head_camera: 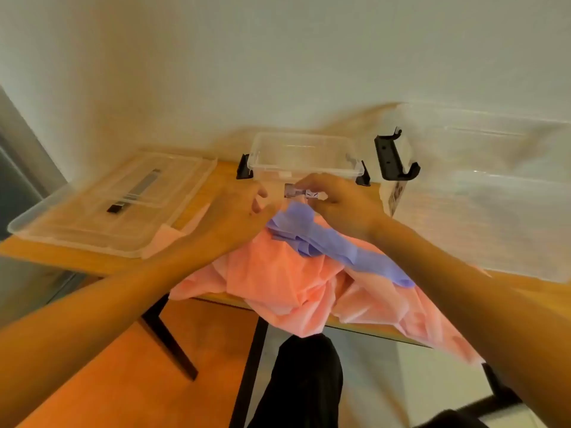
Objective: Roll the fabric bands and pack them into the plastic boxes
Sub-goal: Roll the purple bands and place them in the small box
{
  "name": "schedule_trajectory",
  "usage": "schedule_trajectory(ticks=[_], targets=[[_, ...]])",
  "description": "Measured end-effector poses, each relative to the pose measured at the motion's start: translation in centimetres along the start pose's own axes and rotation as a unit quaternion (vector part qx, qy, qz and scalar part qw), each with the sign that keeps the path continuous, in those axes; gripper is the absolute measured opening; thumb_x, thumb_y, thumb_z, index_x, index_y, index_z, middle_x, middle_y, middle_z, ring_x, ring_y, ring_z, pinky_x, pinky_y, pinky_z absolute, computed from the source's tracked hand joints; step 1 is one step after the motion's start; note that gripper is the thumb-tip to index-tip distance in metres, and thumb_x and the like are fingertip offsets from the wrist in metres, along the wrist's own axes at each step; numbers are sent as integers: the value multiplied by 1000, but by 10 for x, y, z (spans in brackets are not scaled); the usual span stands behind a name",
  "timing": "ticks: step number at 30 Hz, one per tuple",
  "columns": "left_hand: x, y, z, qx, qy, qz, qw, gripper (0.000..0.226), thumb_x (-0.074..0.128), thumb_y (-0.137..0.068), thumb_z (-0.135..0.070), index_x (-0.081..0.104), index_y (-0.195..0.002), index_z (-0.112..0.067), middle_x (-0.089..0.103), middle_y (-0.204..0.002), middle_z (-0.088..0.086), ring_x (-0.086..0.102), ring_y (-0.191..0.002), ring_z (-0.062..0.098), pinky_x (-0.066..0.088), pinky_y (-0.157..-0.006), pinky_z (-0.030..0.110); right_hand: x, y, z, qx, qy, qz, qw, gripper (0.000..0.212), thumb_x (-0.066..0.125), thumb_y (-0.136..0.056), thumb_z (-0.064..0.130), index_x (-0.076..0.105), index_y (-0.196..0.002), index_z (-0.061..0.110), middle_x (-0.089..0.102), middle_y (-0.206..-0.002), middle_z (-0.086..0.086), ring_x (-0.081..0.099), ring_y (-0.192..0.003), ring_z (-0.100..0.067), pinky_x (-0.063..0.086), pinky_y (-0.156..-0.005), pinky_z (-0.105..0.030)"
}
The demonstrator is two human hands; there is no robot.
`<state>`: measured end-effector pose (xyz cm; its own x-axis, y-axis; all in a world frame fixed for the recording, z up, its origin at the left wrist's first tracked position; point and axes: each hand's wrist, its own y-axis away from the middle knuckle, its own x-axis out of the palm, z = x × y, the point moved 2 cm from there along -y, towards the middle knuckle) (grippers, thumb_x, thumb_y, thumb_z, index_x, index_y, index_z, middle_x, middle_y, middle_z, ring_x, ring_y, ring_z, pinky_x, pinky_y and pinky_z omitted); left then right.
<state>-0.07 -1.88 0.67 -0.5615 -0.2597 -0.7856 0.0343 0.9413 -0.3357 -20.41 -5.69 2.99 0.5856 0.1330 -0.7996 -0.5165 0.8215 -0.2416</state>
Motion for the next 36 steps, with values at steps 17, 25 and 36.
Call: schedule_trajectory(ticks=[17, 25, 36], targets=[[-13, -16, -35, 67, 97, -48, 992, 28, 67, -87, 2, 63, -109, -15, 63, -79, -8, 60, -74, 7, 53, -70, 27, -21, -8, 10, 2, -84, -75, 994, 36, 55, -103, 11, 57, -136, 24, 64, -124, -2, 59, -117, -12, 48, -99, -28], [-36, -40, -81, 159, 180, -74, 968, 28, 67, -88, 6, 64, -108, -14, 66, -86, -2, 67, -81, 15, 56, -75, 34, -68, 6, 20, 12, -193, -179, 965, 24, 60, -101, 16, 65, -125, 18, 72, -108, 1, 66, -102, -7, 50, -77, -13], [-61, -68, -136, 223, 239, -76, 942, 21, 68, -93, -4, 63, -107, -19, 69, -89, -3, 70, -85, 14, 57, -81, 32, -127, 15, 37, -29, -108, -251, 962, 11, 67, -98, 21, 76, -96, 14, 75, -90, 2, 68, -83, -10, 54, -76, -29]])
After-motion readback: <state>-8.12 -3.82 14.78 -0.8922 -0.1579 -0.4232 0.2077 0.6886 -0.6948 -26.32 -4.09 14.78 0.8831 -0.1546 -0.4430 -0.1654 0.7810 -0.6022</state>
